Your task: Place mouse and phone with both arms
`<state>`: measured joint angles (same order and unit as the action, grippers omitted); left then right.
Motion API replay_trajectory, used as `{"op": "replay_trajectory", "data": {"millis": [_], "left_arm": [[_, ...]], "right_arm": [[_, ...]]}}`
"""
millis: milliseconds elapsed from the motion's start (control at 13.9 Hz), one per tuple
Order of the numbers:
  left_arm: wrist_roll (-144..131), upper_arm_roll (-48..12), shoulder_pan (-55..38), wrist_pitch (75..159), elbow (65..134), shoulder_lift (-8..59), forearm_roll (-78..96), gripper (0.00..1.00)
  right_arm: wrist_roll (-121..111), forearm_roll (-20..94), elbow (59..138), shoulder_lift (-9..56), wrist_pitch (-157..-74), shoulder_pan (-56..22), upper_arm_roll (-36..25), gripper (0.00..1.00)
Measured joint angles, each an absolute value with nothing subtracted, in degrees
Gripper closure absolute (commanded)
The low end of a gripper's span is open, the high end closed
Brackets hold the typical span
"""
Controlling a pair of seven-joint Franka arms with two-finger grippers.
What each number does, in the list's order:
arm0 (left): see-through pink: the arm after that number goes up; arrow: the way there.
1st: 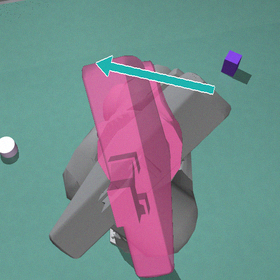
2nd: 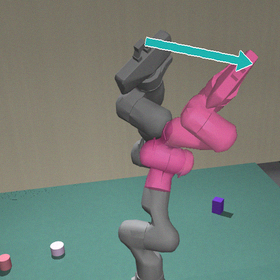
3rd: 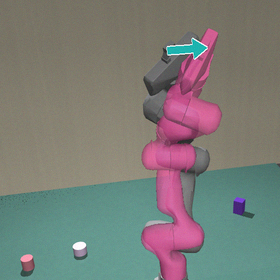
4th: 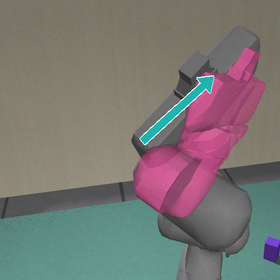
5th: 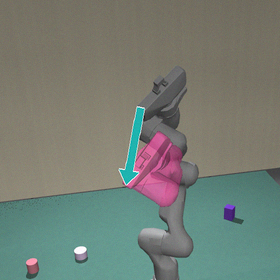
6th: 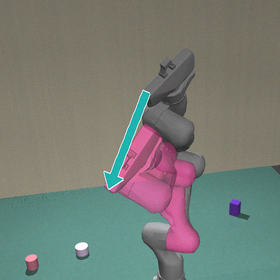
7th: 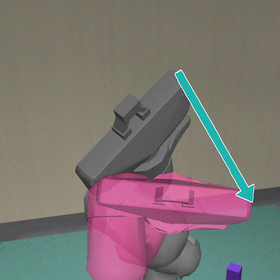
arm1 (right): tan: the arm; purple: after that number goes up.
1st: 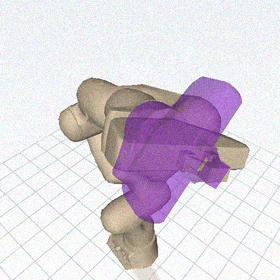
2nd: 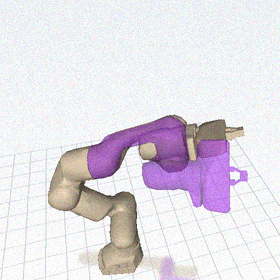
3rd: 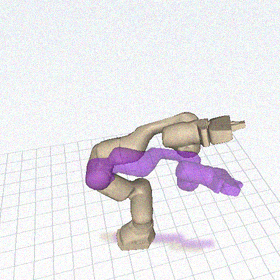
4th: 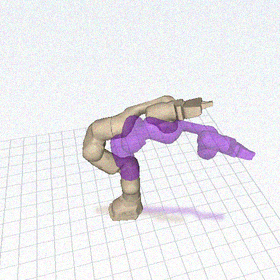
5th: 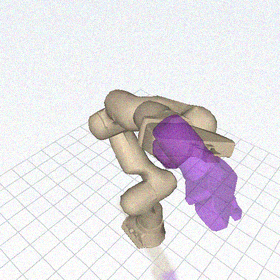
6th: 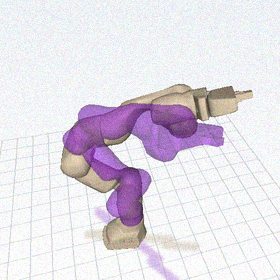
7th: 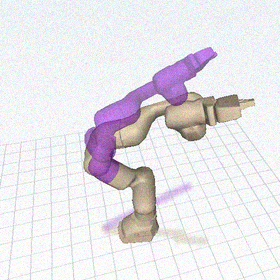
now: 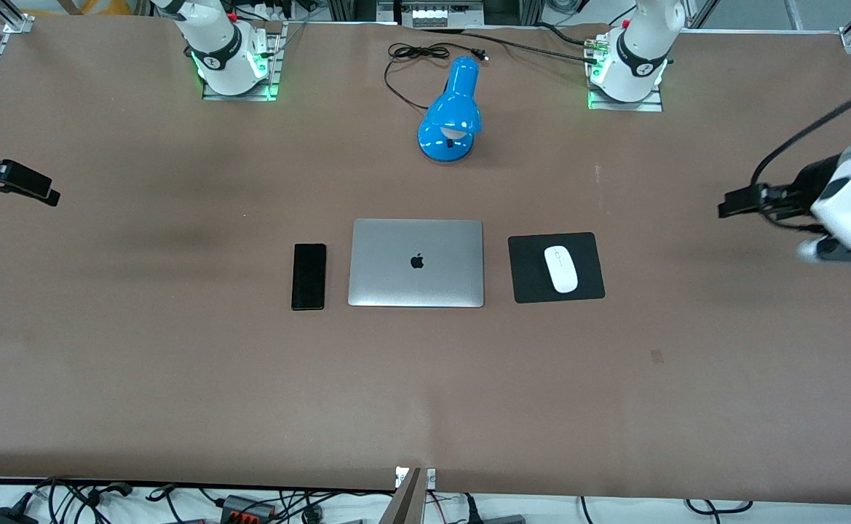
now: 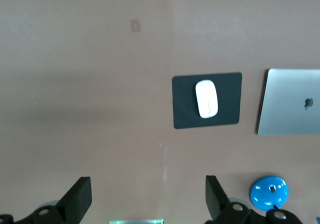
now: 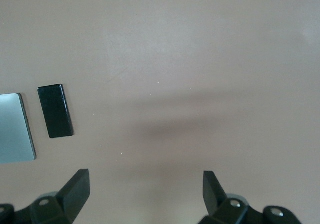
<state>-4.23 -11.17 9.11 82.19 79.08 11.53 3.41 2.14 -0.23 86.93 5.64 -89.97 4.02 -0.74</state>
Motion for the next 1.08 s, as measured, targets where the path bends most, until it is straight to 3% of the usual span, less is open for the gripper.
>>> {"op": "replay_trajectory", "data": {"millis": [216, 433, 1082], "left_arm": [[-4.2, -5.3, 5.3, 93.7, 90.5, 2.3, 3.4, 0.00], [-3.9, -2.3, 3.0, 97.9, 99.1, -3.4, 2.6, 0.00], [-1.8, -2.4, 1.3, 96.7, 100.4, -3.3, 1.0, 0.00]], "right_arm": [[2.1, -0.2, 86.9, 5.6, -89.6, 4.1, -0.8, 0.00], [2.1, -0.2, 86.9, 5.6, -89.5, 4.2, -0.8, 0.00], [2.1, -0.2, 86.9, 5.6, -89.3, 4.4, -0.8, 0.00]]}}
